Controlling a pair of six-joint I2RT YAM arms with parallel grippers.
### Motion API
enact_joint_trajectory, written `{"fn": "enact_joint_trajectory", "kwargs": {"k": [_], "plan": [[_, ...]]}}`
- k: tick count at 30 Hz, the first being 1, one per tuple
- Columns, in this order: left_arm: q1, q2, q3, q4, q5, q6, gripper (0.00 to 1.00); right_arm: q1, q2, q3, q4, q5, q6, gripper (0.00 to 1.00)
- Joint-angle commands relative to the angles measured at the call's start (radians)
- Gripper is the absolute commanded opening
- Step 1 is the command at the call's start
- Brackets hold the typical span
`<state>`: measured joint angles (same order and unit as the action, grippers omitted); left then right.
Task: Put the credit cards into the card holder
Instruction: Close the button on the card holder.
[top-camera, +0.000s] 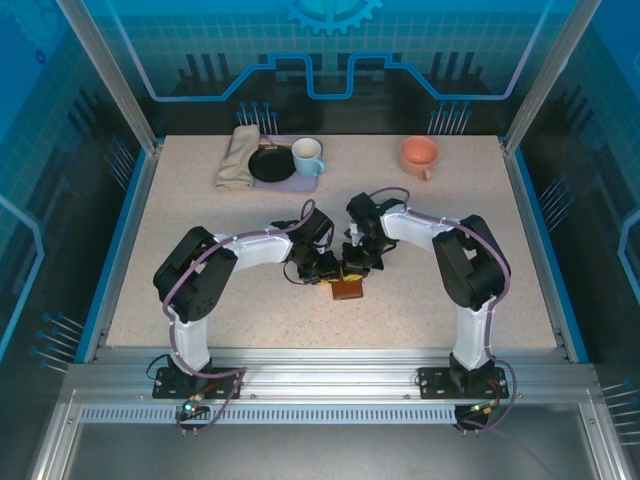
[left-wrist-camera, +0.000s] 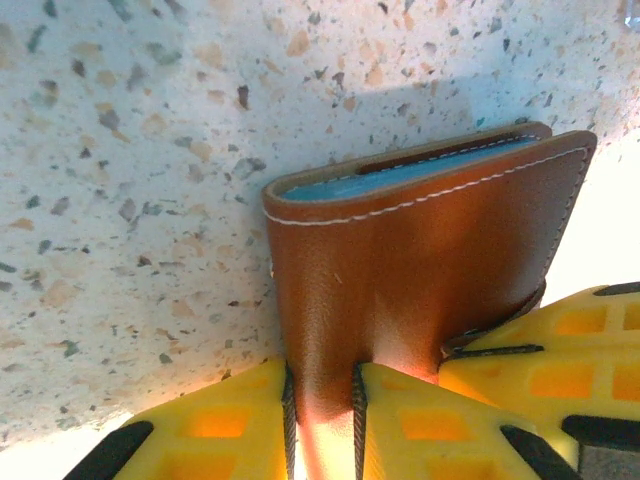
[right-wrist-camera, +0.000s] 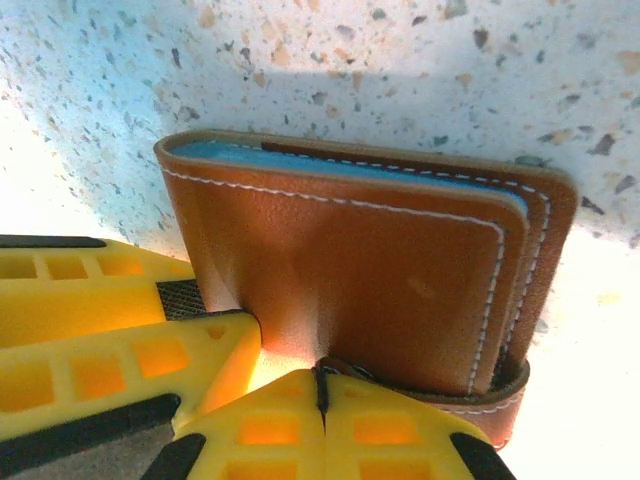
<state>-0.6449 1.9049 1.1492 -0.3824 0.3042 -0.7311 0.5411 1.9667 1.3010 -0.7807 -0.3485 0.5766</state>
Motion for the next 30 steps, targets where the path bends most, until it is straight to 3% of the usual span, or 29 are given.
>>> {"fn": "enact_joint_trajectory", "kwargs": {"k": [1,8,11,24,30], "plan": [[0.0,0.047,-0.031,0.005,-0.02,0.005,0.23,0.02,0.119,-0.061,0.028,0.218,0.005,0.0],[0.002,0.045,-0.029,-0.003,-0.035,0.005,0.21,-0.017,-0.081,-0.053,0.055,0.031,-0.026,0.0],[0.005,0.045,-0.031,-0.003,-0.04,0.004,0.21,-0.03,-0.122,-0.05,0.052,0.007,-0.034,0.0],[0.008,0.045,-0.029,-0.007,-0.036,0.009,0.21,-0.001,-0.042,-0.033,0.016,0.072,-0.046,0.0],[0.008,0.043,-0.028,-0.007,-0.037,0.008,0.21,0.01,-0.012,-0.026,0.014,0.038,-0.059,0.0]]}}
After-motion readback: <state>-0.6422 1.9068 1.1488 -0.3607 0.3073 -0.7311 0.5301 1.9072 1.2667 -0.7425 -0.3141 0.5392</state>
